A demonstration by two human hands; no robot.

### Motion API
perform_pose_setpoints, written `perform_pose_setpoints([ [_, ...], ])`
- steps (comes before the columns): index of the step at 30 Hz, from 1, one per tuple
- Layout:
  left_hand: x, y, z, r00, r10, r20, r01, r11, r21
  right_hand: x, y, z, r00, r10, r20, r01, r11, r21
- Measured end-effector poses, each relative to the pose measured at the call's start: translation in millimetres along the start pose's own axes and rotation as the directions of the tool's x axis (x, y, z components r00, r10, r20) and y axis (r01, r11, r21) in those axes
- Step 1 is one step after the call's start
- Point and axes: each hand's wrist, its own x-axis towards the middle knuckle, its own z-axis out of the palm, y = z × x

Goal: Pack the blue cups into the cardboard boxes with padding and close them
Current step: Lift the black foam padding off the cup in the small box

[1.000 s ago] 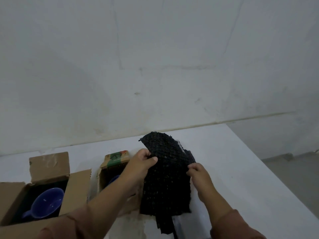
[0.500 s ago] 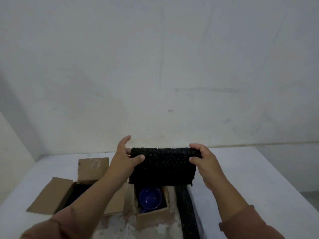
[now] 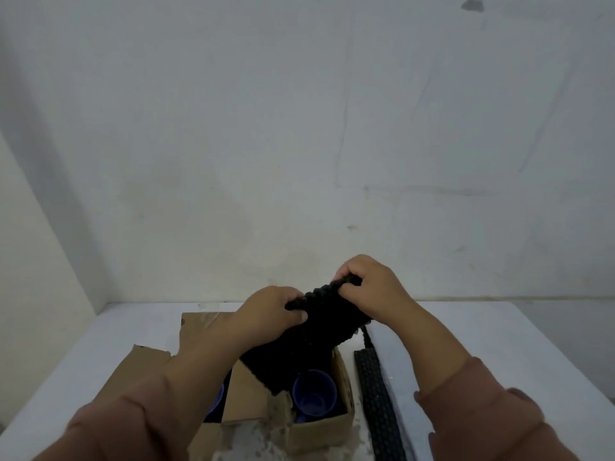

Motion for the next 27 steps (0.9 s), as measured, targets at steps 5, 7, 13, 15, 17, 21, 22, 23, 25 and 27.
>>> perform_pose_setpoints([
  [5, -1, -13, 0, 0.963, -0.267, 0.019, 0.208, 0.700, -0.683, -7, 19, 22, 0.914, 0.392, -0.101, -0.306, 0.834, 0.459],
  [7, -2, -22, 1, 0.947, -0.300, 0.119, 0.261, 0.495, -0.829, -18, 31, 39, 0.868, 0.447, 0.217, -0.472, 0.605, 0.641],
  [13, -4, -42, 13, 0.933, -0.296, 0.203, 0.302, 0.342, -0.890, -31, 41, 60, 0.865, 0.318, 0.389, -0.489, 0.359, 0.795],
  [15, -8, -50, 15, 0.939, -0.264, 0.221, 0.307, 0.356, -0.882, -30, 43, 58, 0.884, 0.308, 0.353, -0.454, 0.380, 0.806],
  [17, -11, -57, 14, 0.949, -0.219, 0.228, 0.290, 0.316, -0.903, -31, 42, 52, 0.890, 0.298, 0.346, -0.450, 0.444, 0.775],
  [21, -15, -63, 13, 0.952, -0.211, 0.220, 0.265, 0.217, -0.939, -29, 41, 47, 0.918, 0.248, 0.308, -0.395, 0.563, 0.726],
  [22, -15, -63, 13, 0.948, -0.201, 0.245, 0.292, 0.253, -0.922, -28, 41, 46, 0.923, 0.247, 0.293, -0.383, 0.549, 0.743],
  [23, -15, -63, 15, 0.941, -0.193, 0.280, 0.329, 0.307, -0.893, -27, 40, 47, 0.928, 0.249, 0.277, -0.370, 0.532, 0.762],
  [25, -16, -62, 18, 0.927, -0.198, 0.319, 0.373, 0.392, -0.841, -25, 39, 47, 0.934, 0.250, 0.254, -0.353, 0.554, 0.754],
  [27, -14, -60, 20, 0.927, -0.228, 0.299, 0.368, 0.387, -0.845, -25, 42, 48, 0.931, 0.240, 0.275, -0.365, 0.619, 0.696],
])
